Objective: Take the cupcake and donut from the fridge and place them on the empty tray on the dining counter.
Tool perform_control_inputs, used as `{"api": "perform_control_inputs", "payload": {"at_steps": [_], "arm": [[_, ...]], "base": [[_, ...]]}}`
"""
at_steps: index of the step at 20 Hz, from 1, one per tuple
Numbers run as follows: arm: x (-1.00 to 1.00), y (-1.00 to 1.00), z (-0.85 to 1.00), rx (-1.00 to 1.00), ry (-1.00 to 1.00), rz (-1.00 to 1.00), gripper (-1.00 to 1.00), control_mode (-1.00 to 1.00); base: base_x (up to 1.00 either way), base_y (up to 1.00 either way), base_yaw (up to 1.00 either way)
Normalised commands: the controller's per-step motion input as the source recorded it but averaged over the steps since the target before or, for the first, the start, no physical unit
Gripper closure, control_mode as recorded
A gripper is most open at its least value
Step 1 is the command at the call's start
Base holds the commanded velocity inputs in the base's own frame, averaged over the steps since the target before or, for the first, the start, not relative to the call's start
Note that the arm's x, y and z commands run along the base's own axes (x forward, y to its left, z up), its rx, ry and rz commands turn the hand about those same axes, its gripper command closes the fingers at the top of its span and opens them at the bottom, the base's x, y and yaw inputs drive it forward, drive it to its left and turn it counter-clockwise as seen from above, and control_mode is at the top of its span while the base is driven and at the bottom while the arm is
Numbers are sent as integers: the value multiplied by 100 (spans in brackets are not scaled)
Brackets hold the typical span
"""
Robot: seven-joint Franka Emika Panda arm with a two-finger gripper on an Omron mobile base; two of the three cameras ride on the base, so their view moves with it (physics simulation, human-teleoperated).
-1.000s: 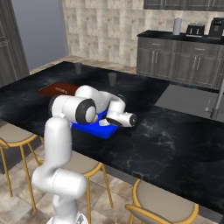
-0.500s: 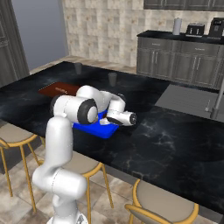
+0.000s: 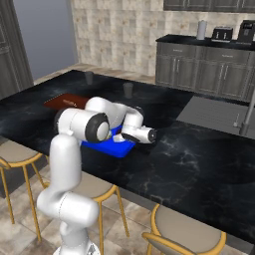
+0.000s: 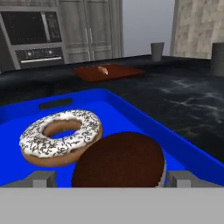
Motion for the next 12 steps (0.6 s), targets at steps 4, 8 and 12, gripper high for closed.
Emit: {"api": "perform_control_inputs", "payload": {"at_steps": [4,8,12], "arm": [[-28,-6,5,0,0,0,-100,-100],[-21,-31,19,0,0,0,-100,-100],[-14,-36,18,0,0,0,-100,-100]], "base": [[0,0,0],[0,0,0],[0,0,0]]}}
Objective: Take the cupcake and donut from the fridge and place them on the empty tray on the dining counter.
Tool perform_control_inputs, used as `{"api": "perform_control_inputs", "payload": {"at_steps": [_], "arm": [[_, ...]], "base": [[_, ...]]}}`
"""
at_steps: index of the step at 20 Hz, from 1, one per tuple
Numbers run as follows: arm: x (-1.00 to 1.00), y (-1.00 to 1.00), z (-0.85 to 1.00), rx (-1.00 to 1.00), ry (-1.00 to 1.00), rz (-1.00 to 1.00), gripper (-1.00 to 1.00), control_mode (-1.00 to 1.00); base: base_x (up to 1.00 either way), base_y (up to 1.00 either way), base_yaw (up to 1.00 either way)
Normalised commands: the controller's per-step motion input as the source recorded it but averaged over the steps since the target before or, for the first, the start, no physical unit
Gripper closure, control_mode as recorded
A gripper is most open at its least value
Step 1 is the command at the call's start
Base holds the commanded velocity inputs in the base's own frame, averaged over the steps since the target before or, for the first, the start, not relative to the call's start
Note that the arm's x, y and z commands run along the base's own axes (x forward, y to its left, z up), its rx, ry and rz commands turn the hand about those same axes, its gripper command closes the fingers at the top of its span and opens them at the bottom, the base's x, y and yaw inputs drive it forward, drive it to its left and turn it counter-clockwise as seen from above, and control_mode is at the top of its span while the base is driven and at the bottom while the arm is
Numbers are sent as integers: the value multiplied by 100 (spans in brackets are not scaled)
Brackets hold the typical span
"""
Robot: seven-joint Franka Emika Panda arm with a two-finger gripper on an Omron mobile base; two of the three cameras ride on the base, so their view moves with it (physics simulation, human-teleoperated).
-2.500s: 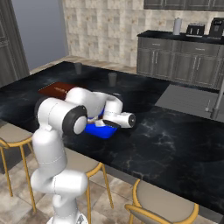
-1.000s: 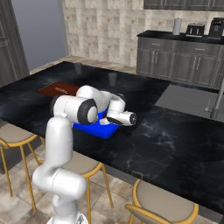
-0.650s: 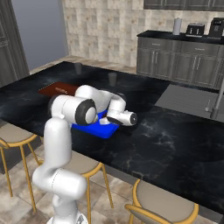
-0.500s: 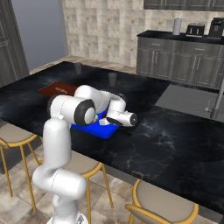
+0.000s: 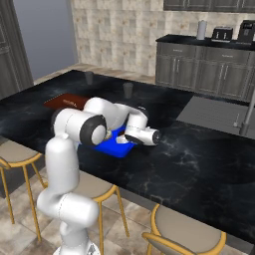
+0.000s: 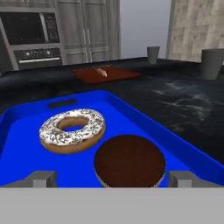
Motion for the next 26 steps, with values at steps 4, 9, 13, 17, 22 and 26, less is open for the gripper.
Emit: {"api": "perform_control_inputs", "payload": {"at_steps": [4,9,13,17,22,26], "arm": [[-16,-4,28,0,-2,0,-100,-100],[-46,0,93,-6,-6,1,-100,-100],[-85,0,100,-33,5,-3,-100,-100],[-81,0,100,-48,20,-6,-100,-100],[-95,0,99,-53,7,-1,-100,-100],[-100,0,88,-41,-15,0,-100,-100]], "base": [[0,0,0],[0,0,0],[0,0,0],[0,0,0],[0,0,0],[0,0,0]]}}
